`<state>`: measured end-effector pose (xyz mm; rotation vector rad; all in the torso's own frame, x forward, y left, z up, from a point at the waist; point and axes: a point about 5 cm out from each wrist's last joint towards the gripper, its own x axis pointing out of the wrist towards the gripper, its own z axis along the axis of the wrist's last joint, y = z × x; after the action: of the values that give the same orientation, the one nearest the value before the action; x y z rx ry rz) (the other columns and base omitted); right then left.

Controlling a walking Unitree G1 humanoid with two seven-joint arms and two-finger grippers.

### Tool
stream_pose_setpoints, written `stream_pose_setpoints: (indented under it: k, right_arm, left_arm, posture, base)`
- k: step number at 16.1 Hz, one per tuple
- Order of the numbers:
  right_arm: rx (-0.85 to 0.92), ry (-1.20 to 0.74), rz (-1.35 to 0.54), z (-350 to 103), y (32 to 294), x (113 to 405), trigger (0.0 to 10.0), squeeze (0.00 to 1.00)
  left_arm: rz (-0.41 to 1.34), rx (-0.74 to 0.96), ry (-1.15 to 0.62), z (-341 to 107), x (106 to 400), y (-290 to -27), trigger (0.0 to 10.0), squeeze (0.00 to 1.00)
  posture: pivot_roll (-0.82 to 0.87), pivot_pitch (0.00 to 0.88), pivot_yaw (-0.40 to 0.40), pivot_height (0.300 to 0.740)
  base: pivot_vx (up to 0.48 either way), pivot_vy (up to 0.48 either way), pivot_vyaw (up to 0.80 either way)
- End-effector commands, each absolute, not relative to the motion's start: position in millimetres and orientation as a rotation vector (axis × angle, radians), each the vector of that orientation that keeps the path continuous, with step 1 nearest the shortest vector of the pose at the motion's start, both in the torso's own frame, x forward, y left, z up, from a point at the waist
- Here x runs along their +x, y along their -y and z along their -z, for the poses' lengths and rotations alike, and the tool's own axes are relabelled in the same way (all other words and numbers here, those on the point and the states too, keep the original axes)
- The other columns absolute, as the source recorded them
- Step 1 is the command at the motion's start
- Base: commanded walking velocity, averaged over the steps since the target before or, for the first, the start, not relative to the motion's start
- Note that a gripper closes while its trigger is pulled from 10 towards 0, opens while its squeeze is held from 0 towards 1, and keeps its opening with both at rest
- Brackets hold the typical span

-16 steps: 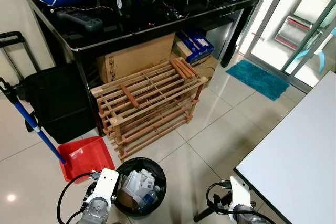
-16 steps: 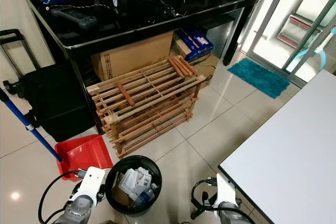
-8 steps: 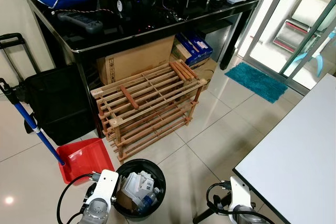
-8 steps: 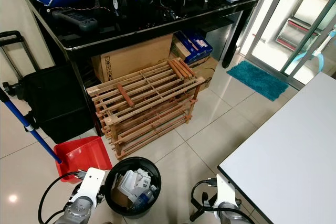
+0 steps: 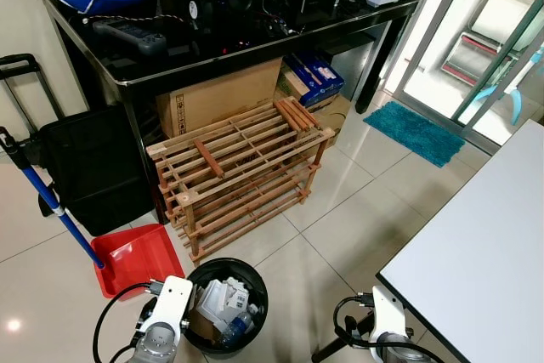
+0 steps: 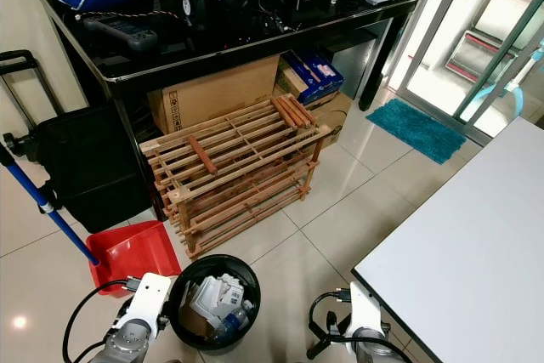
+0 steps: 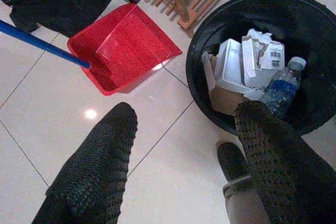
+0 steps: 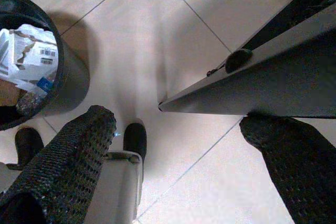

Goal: Picking trash to rubbish bin

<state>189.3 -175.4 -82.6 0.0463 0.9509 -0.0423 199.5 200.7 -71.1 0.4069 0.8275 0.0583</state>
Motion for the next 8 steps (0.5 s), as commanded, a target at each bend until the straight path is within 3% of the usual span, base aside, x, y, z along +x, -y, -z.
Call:
stream_pose_setpoints:
  k: [1, 8]
  right_arm:
    - [0.044, -0.907, 0.052, 78.0, 179.0, 196.3, 10.0, 0.00]
    - [0.054, -0.908, 0.051, 78.1, 178.3, 196.4, 10.0, 0.00]
  left_arm:
    - [-0.055, 0.403, -0.832, 72.8, 197.4, -197.0, 10.0, 0.00]
    - [-0.069, 0.392, -0.834, 73.2, 196.6, -196.4, 10.0, 0.00]
  posture:
    - [-0.05, 0.005, -0.113, 0.740]
    - [-0.05, 0.029, -0.119, 0.740]
  base:
    - [-0.270, 0.000, 0.00]
    - [-0.295, 0.000, 0.00]
